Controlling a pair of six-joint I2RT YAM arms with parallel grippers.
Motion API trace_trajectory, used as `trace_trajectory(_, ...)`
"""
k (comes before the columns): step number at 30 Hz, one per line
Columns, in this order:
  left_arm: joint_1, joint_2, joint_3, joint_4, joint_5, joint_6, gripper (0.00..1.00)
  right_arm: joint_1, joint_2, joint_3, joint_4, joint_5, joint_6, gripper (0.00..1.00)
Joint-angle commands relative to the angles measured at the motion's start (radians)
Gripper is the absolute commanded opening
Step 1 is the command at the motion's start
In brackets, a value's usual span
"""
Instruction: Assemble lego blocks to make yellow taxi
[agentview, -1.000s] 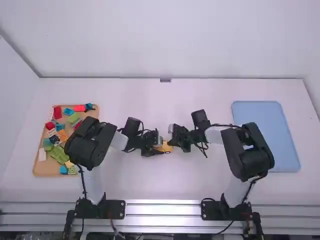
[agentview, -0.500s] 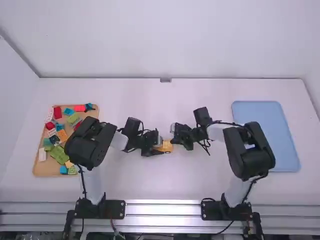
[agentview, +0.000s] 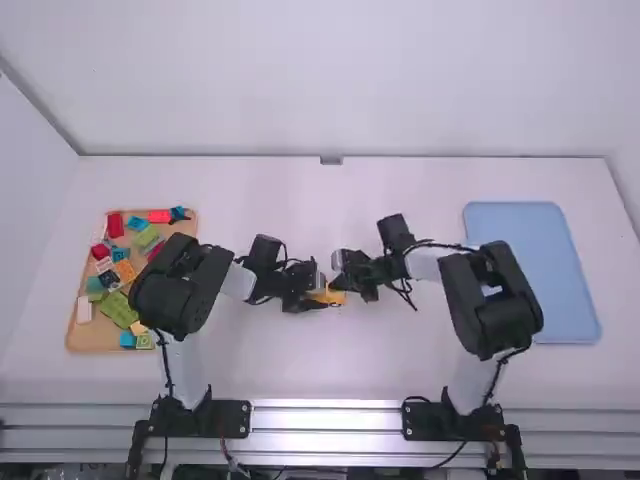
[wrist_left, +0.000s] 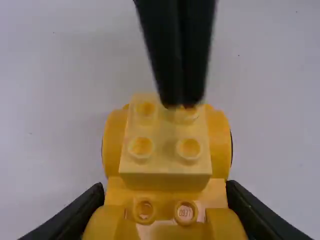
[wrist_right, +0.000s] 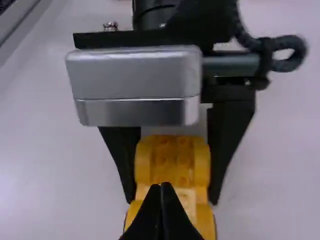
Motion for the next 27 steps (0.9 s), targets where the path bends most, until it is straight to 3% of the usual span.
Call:
trace_trajectory(1, -0.003, 0.010, -0.009, -0.018, -0.009, -0.008, 0.22, -0.018, 0.067, 0.013, 0.000, -0.055, -0.004, 0.00)
trace_trajectory(7, -0.003, 0.010, -0.009, -0.018, -0.009, -0.007, 0.22, -0.053, 0.158, 0.015, 0.014, -0.078, 0.002, 0.00)
trace_trajectory(14, -0.003, 0.010, -0.008, -0.015, -0.008, -0.008, 0.22, -0.023, 0.160, 0.015, 0.014, 0.174, 0.148, 0.00)
trace_trajectory(18, -0.003, 0.010, -0.005, -0.015, -0.008, -0.008, 0.22, -0.003, 0.160, 0.018, 0.010, 0.229, 0.197, 0.00)
trace_trajectory(23, -0.003, 0.010, -0.003, -0.014, -0.009, -0.008, 0.22, -0.007, 0.154, 0.021, 0.006, 0.182, 0.145, 0.00)
trace_trajectory(27, -0.003, 0.010, -0.004, -0.019, -0.008, -0.008, 0.22, -0.060, 0.084, 0.021, -0.028, -0.021, -0.014, 0.00)
